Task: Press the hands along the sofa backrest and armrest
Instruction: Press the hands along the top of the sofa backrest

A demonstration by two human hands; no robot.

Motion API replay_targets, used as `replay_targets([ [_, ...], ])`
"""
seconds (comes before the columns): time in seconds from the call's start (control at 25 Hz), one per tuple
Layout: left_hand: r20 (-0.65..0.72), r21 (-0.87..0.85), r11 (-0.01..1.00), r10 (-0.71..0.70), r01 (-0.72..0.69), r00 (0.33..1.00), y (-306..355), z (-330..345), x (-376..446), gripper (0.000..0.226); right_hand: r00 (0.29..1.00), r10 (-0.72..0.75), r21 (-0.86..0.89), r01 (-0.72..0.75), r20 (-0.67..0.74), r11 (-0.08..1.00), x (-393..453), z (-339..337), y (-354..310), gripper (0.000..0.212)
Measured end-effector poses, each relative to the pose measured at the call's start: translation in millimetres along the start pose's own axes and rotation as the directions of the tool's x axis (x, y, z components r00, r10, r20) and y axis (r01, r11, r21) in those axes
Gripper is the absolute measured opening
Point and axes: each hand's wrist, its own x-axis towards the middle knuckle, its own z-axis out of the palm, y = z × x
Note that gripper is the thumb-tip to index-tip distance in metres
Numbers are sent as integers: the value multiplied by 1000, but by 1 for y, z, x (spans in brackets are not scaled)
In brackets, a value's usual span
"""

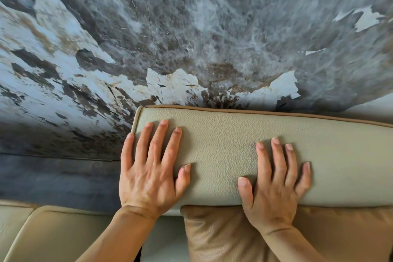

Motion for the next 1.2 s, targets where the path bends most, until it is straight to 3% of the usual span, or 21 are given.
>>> replay_targets([
  [1.2, 41, -36, 998, 58, -57, 997, -1, 38, 56, 65, 997, 73, -45, -73, -1, 996, 43, 28, 2, 68],
])
